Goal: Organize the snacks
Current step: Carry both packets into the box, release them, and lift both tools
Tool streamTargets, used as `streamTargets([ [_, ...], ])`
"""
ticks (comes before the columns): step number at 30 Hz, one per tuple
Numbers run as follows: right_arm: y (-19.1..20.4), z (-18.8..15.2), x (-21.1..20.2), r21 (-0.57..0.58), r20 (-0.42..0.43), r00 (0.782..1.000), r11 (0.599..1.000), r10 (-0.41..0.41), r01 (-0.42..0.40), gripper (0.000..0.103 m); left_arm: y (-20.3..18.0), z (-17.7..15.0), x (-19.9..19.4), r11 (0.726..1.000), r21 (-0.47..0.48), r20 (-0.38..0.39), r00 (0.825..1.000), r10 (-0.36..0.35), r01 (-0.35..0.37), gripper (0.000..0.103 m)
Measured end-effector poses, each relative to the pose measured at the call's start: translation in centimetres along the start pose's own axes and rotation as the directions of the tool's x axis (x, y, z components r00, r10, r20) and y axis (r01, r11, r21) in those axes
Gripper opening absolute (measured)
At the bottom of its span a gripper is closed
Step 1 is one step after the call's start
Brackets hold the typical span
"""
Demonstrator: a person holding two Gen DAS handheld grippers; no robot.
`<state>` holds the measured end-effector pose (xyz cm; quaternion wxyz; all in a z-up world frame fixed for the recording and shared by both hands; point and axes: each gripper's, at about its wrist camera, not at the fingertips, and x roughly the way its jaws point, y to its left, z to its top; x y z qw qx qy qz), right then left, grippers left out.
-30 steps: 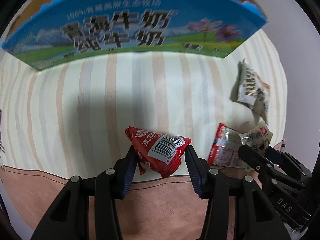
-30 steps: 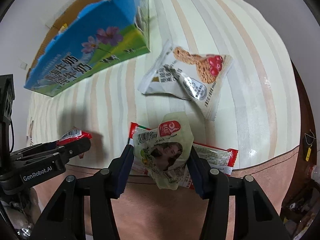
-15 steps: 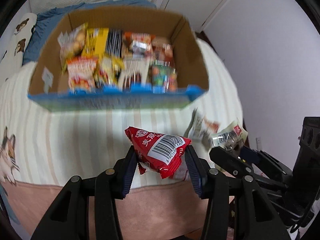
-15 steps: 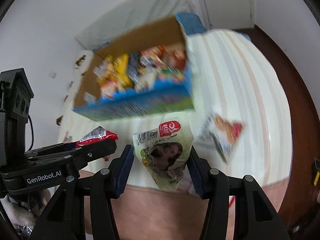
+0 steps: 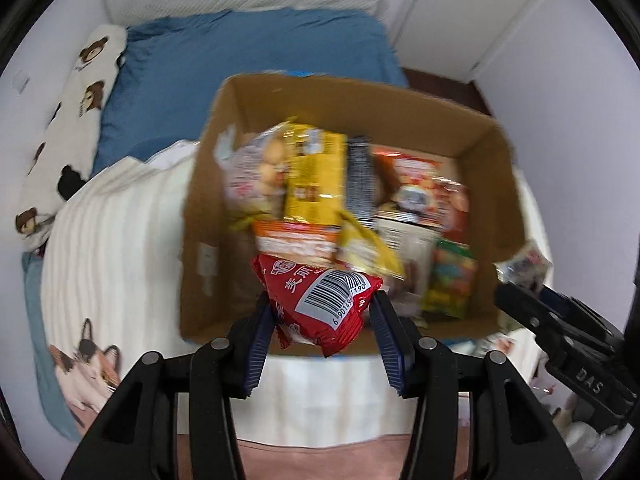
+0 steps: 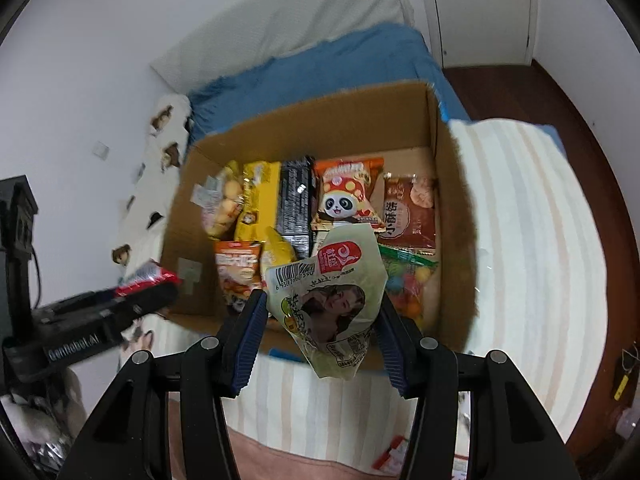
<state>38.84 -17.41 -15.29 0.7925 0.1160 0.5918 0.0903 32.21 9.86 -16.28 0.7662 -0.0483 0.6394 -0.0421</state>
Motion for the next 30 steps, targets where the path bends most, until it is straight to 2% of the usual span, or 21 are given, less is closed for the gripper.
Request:
streamTargets([
  [5, 0.0, 0.8, 4.0, 0.009, -0.074, 0.997, 0.999, -0.036, 0.037, 0.056, 2.2, 1.1, 3.6, 0.996, -0.005, -0.080, 0.993, 0.083, -0.084, 0.046],
  [10, -0.3, 1.0, 6.8, 0.033, -0.146, 0.986, 0.996, -0.077, 0.082, 0.060, 3.3, 1.1, 6.8, 0.997, -0.026, -0.170, 0.983, 0.070, -0.076, 0.050],
  [11, -0.2, 1.1, 7.0, 0.022, -0.155, 0.983, 0.994, -0.099, 0.104, 0.077, 3.5, 0.9, 7.3, 0.997, -0.037, -0.185, 0.981, 0.061, -0.069, 0.052],
  [12, -0.1, 1.2, 7.2, 0.012, -0.157, 0.980, 0.992, -0.122, 0.126, 0.097, 3.6, 0.9, 7.5, 0.996, -0.044, -0.187, 0.980, 0.062, -0.072, 0.060],
  [13, 0.1, 1.3, 7.1, 0.001, -0.151, 0.980, 0.991, -0.130, 0.131, 0.099, 3.7, 0.8, 7.6, 0.998, -0.042, -0.201, 0.979, 0.044, -0.053, 0.065],
  [15, 0.3, 1.4, 6.8, -0.008, -0.145, 0.978, 0.989, -0.150, 0.150, 0.099, 3.6, 0.5, 7.6, 0.998, -0.047, -0.195, 0.980, 0.037, -0.047, 0.090],
  [22, 0.6, 1.3, 5.9, -0.019, -0.127, 0.972, 0.980, -0.198, 0.198, 0.100, 2.9, 0.0, 5.3, 0.999, -0.042, -0.134, 0.991, 0.024, -0.030, 0.095],
  [30, 0.7, 0.2, 3.6, -0.008, -0.069, 0.979, 0.982, -0.190, 0.190, 0.100, 1.9, -1.2, 2.2, 0.999, -0.022, -0.023, 0.999, 0.047, -0.047, 0.095],
])
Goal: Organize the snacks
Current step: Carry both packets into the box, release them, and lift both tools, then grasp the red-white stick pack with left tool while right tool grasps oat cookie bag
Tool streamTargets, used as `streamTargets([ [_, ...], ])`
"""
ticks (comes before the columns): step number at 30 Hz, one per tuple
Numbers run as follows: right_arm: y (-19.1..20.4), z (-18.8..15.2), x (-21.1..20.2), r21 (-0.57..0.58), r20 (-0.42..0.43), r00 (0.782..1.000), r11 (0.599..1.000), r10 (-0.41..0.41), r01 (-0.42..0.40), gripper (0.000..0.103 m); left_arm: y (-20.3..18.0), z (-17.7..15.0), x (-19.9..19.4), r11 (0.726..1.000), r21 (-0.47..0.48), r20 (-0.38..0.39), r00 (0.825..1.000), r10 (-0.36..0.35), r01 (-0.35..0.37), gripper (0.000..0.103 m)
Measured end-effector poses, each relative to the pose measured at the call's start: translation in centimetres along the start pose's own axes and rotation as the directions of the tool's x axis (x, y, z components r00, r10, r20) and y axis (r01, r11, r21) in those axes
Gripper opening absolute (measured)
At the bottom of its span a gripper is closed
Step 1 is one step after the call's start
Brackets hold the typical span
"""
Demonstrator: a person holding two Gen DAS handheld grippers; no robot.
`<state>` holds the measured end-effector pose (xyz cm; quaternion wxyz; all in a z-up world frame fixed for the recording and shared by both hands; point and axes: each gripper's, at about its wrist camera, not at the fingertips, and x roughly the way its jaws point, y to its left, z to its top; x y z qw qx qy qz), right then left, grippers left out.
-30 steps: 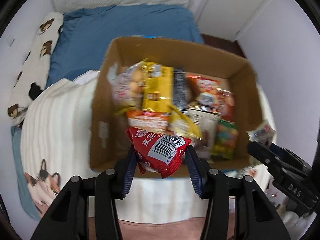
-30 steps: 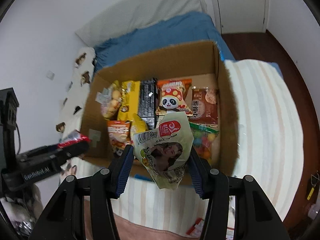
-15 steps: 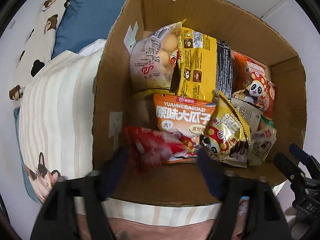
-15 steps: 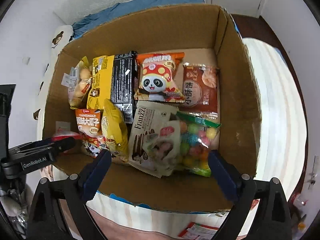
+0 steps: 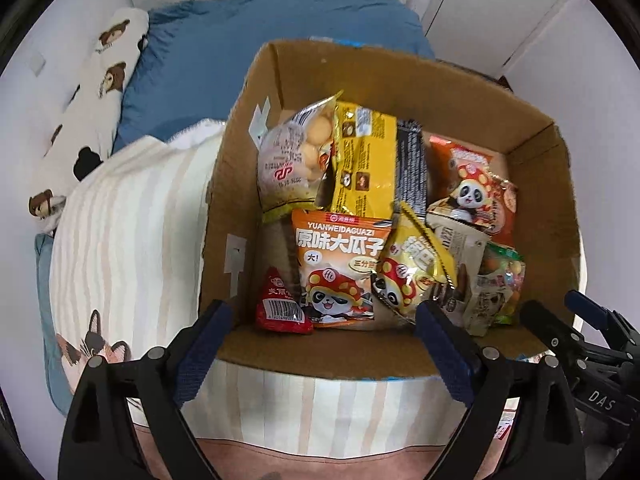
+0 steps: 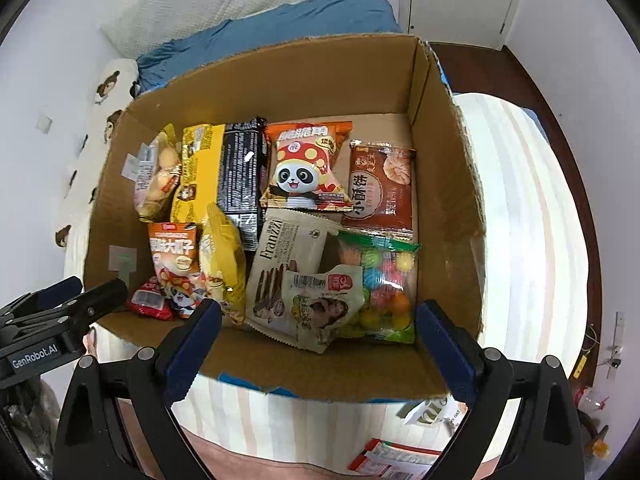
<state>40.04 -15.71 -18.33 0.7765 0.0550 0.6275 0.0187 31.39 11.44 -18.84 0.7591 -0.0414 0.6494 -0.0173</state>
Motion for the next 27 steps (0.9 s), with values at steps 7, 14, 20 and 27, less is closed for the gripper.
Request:
streamTargets([
  [7, 0.1, -2.2, -3.7, -0.023, 0.109, 0.994, 1.000, -0.013, 0.015, 0.100, -0.4, -2.1, -3.4, 1.000, 0.012, 0.119, 0.993, 0.026, -0.028, 0.095],
  [14, 0.6, -4.8, -8.2, -0.049, 0.204, 0.979, 0.999, 0.018, -0.008, 0.100, -0.7, -5.2, -7.4, 1.000, 0.008, 0.223, 0.975, 0.006, -0.008, 0.095],
  [20, 1.1, -7.5, -11.9, -0.073, 0.275, 0.961, 0.997, 0.041, -0.022, 0.100, -1.0, -8.0, -11.2, 1.000, 0.015, 0.301, 0.954, 0.004, -0.009, 0.095],
  [27, -0.7, -11.8, -13.9, -0.064, 0.273, 0.954, 0.992, 0.123, -0.109, 0.100, -1.7, -12.4, -12.6, 0.999, -0.012, 0.321, 0.947, -0.025, 0.030, 0.095],
])
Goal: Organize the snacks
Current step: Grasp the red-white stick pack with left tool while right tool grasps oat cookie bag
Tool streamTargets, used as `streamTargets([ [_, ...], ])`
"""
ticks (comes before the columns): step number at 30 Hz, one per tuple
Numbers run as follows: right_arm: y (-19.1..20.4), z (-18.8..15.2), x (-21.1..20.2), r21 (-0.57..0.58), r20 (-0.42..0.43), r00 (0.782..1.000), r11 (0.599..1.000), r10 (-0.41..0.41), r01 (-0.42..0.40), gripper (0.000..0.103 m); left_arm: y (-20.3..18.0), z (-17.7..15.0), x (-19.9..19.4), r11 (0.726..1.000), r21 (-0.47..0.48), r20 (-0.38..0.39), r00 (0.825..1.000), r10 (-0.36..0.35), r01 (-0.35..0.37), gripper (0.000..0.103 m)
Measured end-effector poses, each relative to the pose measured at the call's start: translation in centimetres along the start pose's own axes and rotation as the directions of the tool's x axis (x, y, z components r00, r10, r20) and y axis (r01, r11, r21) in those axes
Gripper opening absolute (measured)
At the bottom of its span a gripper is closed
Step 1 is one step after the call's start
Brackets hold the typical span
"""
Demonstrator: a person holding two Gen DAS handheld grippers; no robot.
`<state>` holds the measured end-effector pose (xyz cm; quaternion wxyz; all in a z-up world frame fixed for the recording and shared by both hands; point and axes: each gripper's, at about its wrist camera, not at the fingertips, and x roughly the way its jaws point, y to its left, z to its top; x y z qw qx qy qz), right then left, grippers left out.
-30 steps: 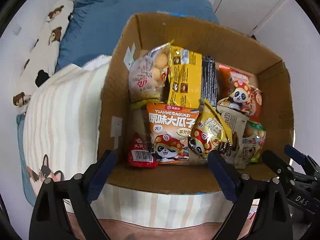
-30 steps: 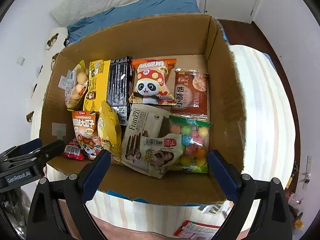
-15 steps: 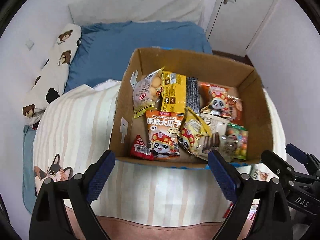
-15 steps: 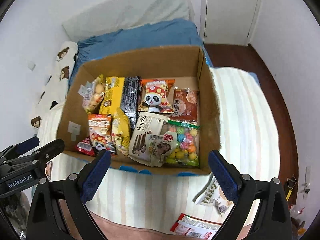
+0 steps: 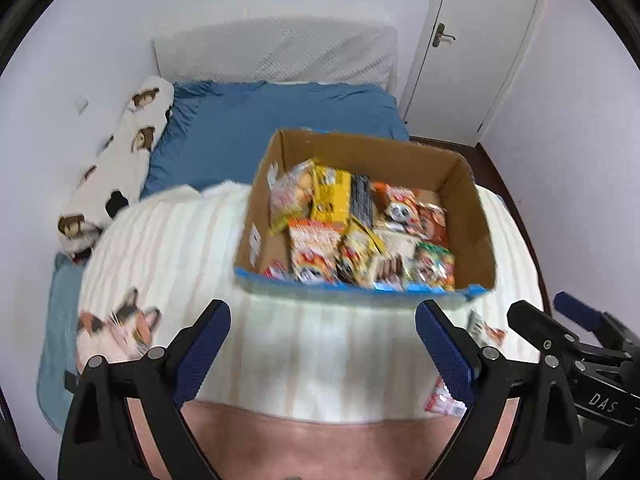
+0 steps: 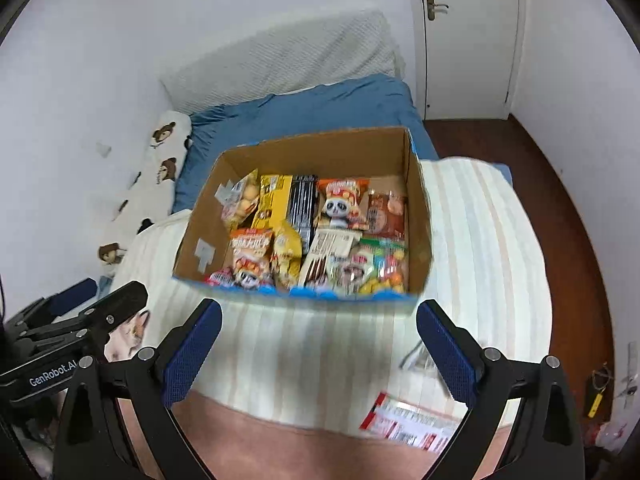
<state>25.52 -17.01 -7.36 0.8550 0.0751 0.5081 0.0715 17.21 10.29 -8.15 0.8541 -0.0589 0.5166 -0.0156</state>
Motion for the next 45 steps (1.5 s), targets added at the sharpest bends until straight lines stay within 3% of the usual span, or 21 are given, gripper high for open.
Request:
streamTargets([
  [5, -5.5, -5.1, 1.2, 0.089, -0.070, 0.998, 0.996, -0.001, 0.007, 0.097, -2.4, -4.5, 3.9, 0.995, -0.065, -0.144, 0.986, -0.080, 0.072, 0.095],
  [8, -9.9, -8.6, 2.9, 0.158, -0.147, 0.989, 0.987, -0.011, 0.034, 0.076, -5.1, -7.0, 7.6, 0.991, -0.080, -0.261, 0.958, -0.122, 0.105, 0.095],
  [10, -13.0, -10.7, 3.8, 0.211, -0.170, 0.985, 0.976, -0.012, 0.048, 0.075, -7.2, -8.9, 10.6, 0.985, -0.099, -0.349, 0.922, -0.166, 0.140, 0.095],
  [12, -15.7, -12.4, 4.7, 0.266, -0.189, 0.982, 0.962, -0.009, 0.060, 0.066, -9.1, -10.2, 13.0, 0.981, -0.112, -0.416, 0.889, -0.190, 0.157, 0.095],
  [16, -21.5, -16.1, 7.1, 0.424, -0.215, 0.976, 0.904, 0.039, 0.057, 0.058, -12.5, -12.7, 17.4, 0.966, -0.182, -0.529, 0.811, -0.252, 0.181, 0.093],
  [20, -24.4, -18.8, 8.5, 0.497, -0.227, 0.972, 0.865, 0.055, 0.067, 0.055, -14.3, -13.4, 20.5, 0.917, -0.358, -0.577, 0.730, -0.365, 0.175, 0.093],
  [22, -25.5, -19.8, 8.8, 0.524, -0.222, 0.974, 0.848, 0.052, 0.074, 0.055, -15.2, -13.4, 21.9, 0.885, -0.439, -0.581, 0.702, -0.412, 0.155, 0.093],
  [24, -26.4, -20.5, 8.8, 0.543, -0.218, 0.975, 0.836, 0.050, 0.078, 0.055, -15.9, -13.5, 23.0, 0.865, -0.484, -0.587, 0.684, -0.433, 0.132, 0.093],
  [26, -27.0, -20.8, 8.8, 0.559, -0.211, 0.976, 0.826, 0.053, 0.076, 0.055, -16.7, -13.7, 23.9, 0.868, -0.489, -0.602, 0.685, -0.410, 0.090, 0.093],
  [28, -27.2, -20.8, 8.6, 0.559, -0.211, 0.976, 0.826, 0.051, 0.077, 0.055, -17.3, -13.9, 24.4, 0.881, -0.469, -0.611, 0.702, -0.366, 0.051, 0.093],
  [30, -27.2, -20.6, 8.3, 0.549, -0.208, 0.977, 0.832, 0.049, 0.075, 0.055, -17.9, -13.9, 24.2, 0.903, -0.429, -0.612, 0.723, -0.320, 0.036, 0.086],
  [36, -25.7, -18.6, 7.3, 0.505, -0.189, 0.980, 0.862, 0.064, 0.041, 0.056, -19.1, -14.3, 22.1, 0.976, -0.196, -0.607, 0.770, -0.195, 0.092, 0.063],
  [41, -22.7, -15.0, 7.8, 0.360, -0.201, 0.979, 0.932, 0.042, 0.034, 0.075, -16.6, -14.1, 20.5, 0.998, -0.009, -0.562, 0.825, -0.055, 0.061, 0.062],
  [43, -21.5, -12.9, 8.5, 0.312, -0.196, 0.980, 0.949, 0.026, 0.037, 0.078, -15.1, -14.0, 20.4, 0.999, -0.009, -0.552, 0.833, -0.033, 0.034, 0.062],
  [45, -21.3, -11.2, 9.5, 0.310, -0.207, 0.978, 0.950, 0.025, 0.041, 0.078, -13.3, -14.0, 20.4, 0.996, -0.080, -0.569, 0.819, -0.073, 0.033, 0.062],
])
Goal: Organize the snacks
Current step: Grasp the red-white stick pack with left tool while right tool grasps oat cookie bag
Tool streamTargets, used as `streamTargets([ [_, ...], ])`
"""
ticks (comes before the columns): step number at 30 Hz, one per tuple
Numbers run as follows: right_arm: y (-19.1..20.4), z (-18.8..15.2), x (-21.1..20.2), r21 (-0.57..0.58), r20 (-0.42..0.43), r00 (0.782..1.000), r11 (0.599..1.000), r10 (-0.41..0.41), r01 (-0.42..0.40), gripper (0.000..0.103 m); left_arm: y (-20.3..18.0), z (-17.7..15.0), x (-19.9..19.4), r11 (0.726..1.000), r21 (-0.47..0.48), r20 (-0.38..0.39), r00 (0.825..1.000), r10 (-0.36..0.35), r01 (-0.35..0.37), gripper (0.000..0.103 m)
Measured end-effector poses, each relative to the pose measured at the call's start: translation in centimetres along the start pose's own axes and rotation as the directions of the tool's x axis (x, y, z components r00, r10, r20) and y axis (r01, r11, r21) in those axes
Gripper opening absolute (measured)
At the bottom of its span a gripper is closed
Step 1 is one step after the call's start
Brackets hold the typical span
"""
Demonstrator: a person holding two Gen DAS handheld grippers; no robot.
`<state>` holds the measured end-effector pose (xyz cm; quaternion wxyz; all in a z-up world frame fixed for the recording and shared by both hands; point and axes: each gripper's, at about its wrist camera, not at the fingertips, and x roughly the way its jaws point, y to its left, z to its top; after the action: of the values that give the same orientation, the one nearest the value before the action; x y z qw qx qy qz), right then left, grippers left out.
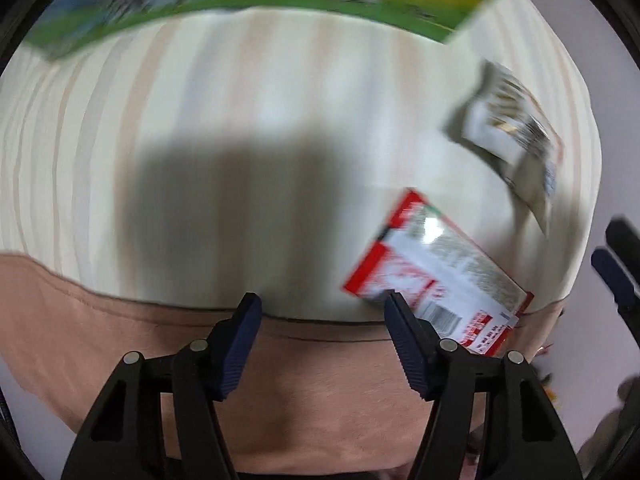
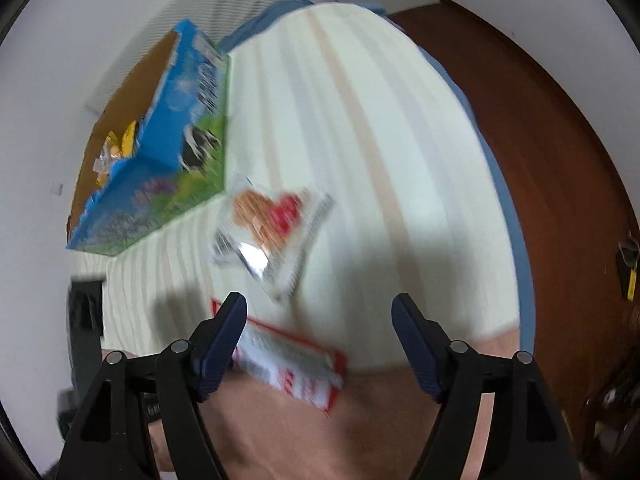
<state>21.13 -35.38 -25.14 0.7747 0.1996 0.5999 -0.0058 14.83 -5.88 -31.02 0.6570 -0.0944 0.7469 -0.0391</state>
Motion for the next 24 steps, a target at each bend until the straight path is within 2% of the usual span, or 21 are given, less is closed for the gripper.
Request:
streamTargets([
  [3, -0.6, 1.1, 2.5, 0.038, -0.078, 0.996, 0.998, 0.043, -0.040, 0.076, 1.9, -0.1, -0.3, 0.993, -0.086, -0.019, 0.997, -0.079, 0.077, 0.062],
  [4, -0.9, 0.9, 3.8, 0.047, -0.111, 0.992, 0.998, 0.052, -0.047, 0.073, 2.3, -0.3, -0.5, 0.991, -0.100, -0.017, 0.996, -0.090, 0.088, 0.062],
  [5, -0.9, 0.4, 4.9, 0.041, -0.142, 0.989, 0.998, 0.049, -0.044, 0.064, 2.6, -0.4, -0.7, 0.989, -0.110, -0.014, 0.995, -0.102, 0.100, 0.062],
  [6, -0.7, -0.2, 5.8, 0.037, -0.157, 0.986, 0.998, 0.055, -0.049, 0.059, 2.8, -0.9, -0.7, 0.989, -0.111, -0.015, 0.994, -0.104, 0.102, 0.062],
  [12, 0.5, -5.1, 6.8, 0.090, -0.174, 0.975, 0.988, 0.139, -0.125, 0.058, 3.2, -1.0, -1.8, 0.987, -0.108, -0.010, 0.993, -0.118, 0.116, 0.062],
  [15, 0.6, -7.5, 7.3, 0.178, -0.184, 0.952, 0.961, 0.245, -0.213, 0.058, 2.6, -0.7, -2.5, 0.986, -0.095, -0.018, 0.990, -0.141, 0.139, 0.062],
  [18, 1.1, -10.0, 8.2, 0.249, -0.246, 0.895, 0.916, 0.373, -0.313, 0.058, 1.9, 0.2, -3.5, 0.987, -0.068, -0.031, 0.988, -0.149, 0.147, 0.062],
  [19, 1.2, -10.4, 8.1, 0.249, -0.255, 0.892, 0.916, 0.374, -0.314, 0.058, 1.4, 0.3, -3.6, 0.988, -0.055, -0.036, 0.989, -0.146, 0.144, 0.062],
  [20, 1.1, -10.4, 7.7, 0.237, -0.254, 0.898, 0.924, 0.358, -0.301, 0.058, 1.0, 0.4, -3.6, 0.989, -0.048, -0.040, 0.989, -0.144, 0.142, 0.062],
  [21, 0.9, -10.2, 6.9, 0.207, -0.246, 0.916, 0.940, 0.318, -0.271, 0.063, 0.6, 0.6, -3.2, 0.989, -0.041, -0.045, 0.989, -0.144, 0.143, 0.062],
  [22, 0.6, -10.0, 6.1, 0.175, -0.231, 0.933, 0.955, 0.276, -0.239, 0.069, -0.1, 0.7, -3.0, 0.989, -0.036, -0.052, 0.988, -0.143, 0.141, 0.062],
  [23, 0.3, -9.7, 5.2, 0.147, -0.210, 0.950, 0.968, 0.232, -0.204, 0.082, -0.2, 1.2, -2.3, 0.989, -0.033, -0.055, 0.988, -0.144, 0.142, 0.062],
  [24, -0.1, -9.3, 4.2, 0.116, -0.182, 0.966, 0.979, 0.184, -0.165, 0.087, -1.0, 1.2, -2.0, 0.990, -0.024, -0.061, 0.988, -0.140, 0.138, 0.062],
])
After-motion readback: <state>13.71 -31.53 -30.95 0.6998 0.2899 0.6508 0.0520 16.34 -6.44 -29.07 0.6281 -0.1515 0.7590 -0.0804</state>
